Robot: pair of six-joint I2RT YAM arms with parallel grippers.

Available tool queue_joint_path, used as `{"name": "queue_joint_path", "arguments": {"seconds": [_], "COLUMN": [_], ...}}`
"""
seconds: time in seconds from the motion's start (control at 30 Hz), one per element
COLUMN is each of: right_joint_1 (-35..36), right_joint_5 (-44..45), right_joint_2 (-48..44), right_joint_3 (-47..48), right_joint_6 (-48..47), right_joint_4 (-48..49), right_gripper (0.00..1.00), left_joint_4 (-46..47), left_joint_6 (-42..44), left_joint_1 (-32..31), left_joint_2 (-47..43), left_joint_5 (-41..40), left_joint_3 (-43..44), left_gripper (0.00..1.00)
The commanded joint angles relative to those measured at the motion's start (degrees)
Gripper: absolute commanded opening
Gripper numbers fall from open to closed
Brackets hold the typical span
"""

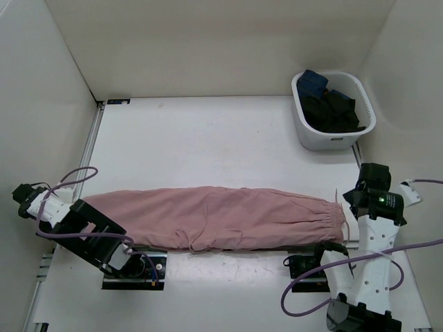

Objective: Fold and stack the trousers
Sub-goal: Fold the trousers

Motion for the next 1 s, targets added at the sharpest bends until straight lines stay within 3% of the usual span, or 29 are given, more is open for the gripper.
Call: {"name": "queue_joint_path", "arguments": {"seconds": [0.0,0.07,0.13,0.2,0.23,0.37,0.5,0.6,0.7,0.83,0.97], "right_joint_1": [-0.3,-0.3,0.2,2.1,5.5,18.5,28.7,28.7,26.8,23.8,22.1], "right_joint_5": [3.8,-3.1,-11.6,-24.1,-25.6,-23.7,-22.2,-21.6,-18.2,-11.8,-4.2], "right_joint_2": [2.8,4.2,5.4,6.0,7.0,12.5,17.2,21.6,26.4,36.2,44.1], "right_joint_3": [8.7,10.4,9.9,7.3,5.6,-6.1,-14.8,-18.0,-19.2,-14.5,-5.0], "right_joint_6": [-7.2,-13.3,-17.9,-17.9,-16.9,-5.9,2.8,4.3,4.3,1.8,-1.2], "right_joint_4": [4.9,7.4,12.9,18.5,19.2,19.2,22.3,25.6,28.4,33.1,36.8], "right_gripper": [0.98,0.94,0.82,0.69,0.66,0.63,0.68,0.7,0.72,0.73,0.73], "left_joint_4": [0.5,0.5,-0.8,-6.2,-8.4,-10.9,-5.8,3.4,9.5,12.7,12.7], "left_joint_6": [0.8,0.8,-1.4,-2.1,-2.8,-10.8,-16.7,-19.7,-22.0,-26.7,-29.6], "left_joint_1": [1.2,1.2,0.7,-1.4,-3.0,-15.0,-24.2,-30.8,-34.7,-37.2,-41.7], "left_joint_2": [-0.8,-0.8,-1.3,-1.3,-1.3,-1.9,-2.5,-1.8,1.4,9.4,11.6], "left_joint_5": [-1.3,-1.3,2.9,6.3,8.1,12.6,10.1,3.2,0.0,1.3,3.1], "left_joint_3": [2.8,6.5,10.0,14.9,15.7,12.4,-0.5,-10.5,-14.5,-9.6,-3.2], "left_gripper": [0.62,0.62,0.62,0.62,0.62,0.63,0.69,0.69,0.69,0.68,0.68]}}
